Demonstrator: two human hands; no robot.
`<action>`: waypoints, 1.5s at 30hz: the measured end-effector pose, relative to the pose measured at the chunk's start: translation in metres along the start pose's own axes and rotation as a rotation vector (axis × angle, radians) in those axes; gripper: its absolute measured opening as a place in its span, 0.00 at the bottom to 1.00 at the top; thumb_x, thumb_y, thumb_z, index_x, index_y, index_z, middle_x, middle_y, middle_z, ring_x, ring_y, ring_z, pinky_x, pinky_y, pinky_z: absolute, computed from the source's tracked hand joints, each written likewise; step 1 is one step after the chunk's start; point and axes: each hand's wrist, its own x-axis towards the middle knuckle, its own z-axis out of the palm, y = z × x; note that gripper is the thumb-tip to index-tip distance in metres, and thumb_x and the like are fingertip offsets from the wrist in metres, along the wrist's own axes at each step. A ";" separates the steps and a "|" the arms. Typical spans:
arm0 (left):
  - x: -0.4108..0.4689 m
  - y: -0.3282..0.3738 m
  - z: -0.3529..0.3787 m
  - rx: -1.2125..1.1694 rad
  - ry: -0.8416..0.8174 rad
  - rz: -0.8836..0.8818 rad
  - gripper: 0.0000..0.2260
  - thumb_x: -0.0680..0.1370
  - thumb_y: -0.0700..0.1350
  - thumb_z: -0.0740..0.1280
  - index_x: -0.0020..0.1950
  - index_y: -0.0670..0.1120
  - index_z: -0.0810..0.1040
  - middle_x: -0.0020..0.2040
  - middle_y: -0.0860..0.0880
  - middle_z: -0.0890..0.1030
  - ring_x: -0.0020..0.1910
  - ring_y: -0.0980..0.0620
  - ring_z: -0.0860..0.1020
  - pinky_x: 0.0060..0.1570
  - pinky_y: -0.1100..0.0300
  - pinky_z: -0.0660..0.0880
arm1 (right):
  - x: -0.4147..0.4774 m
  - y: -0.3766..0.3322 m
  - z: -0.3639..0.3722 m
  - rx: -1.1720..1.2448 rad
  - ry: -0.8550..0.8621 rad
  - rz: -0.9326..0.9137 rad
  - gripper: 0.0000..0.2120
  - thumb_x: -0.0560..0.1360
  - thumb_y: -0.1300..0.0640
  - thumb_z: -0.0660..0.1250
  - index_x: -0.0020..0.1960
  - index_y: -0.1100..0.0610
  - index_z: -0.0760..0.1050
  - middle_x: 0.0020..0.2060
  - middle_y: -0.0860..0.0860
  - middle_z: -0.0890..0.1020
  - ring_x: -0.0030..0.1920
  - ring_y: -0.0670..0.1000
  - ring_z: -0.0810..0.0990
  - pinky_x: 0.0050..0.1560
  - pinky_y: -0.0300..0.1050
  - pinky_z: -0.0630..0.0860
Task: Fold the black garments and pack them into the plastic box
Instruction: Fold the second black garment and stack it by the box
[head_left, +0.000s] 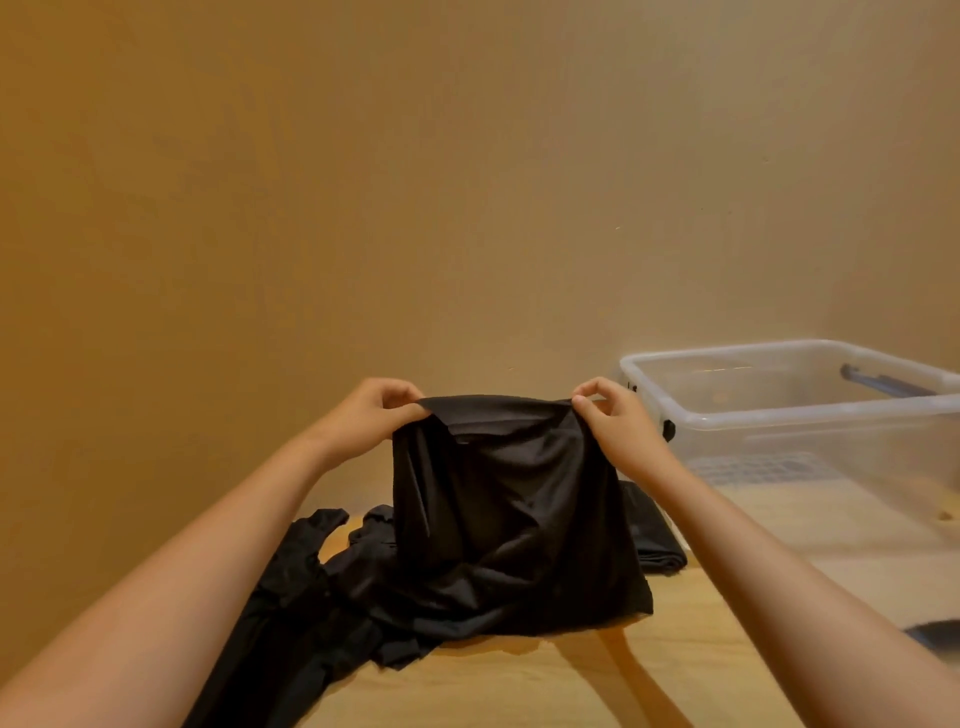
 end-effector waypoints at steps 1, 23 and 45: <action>-0.002 0.002 0.005 -0.032 -0.004 -0.010 0.08 0.81 0.44 0.63 0.49 0.43 0.81 0.47 0.45 0.84 0.47 0.50 0.82 0.52 0.54 0.77 | -0.003 -0.001 0.001 -0.028 -0.036 -0.011 0.03 0.79 0.52 0.65 0.50 0.50 0.76 0.43 0.53 0.82 0.43 0.49 0.80 0.46 0.48 0.75; -0.024 -0.020 0.021 0.150 -0.201 -0.085 0.09 0.77 0.34 0.63 0.43 0.44 0.80 0.41 0.45 0.82 0.42 0.53 0.80 0.45 0.61 0.76 | -0.027 -0.026 0.010 0.110 -0.376 -0.089 0.08 0.79 0.59 0.65 0.52 0.56 0.82 0.46 0.50 0.85 0.48 0.45 0.83 0.48 0.36 0.79; -0.017 0.039 -0.030 0.036 0.351 0.051 0.10 0.81 0.47 0.65 0.42 0.45 0.80 0.40 0.45 0.81 0.39 0.48 0.79 0.34 0.55 0.74 | -0.005 -0.059 -0.025 0.119 0.151 -0.086 0.13 0.83 0.54 0.55 0.49 0.61 0.73 0.40 0.53 0.76 0.42 0.50 0.74 0.42 0.44 0.72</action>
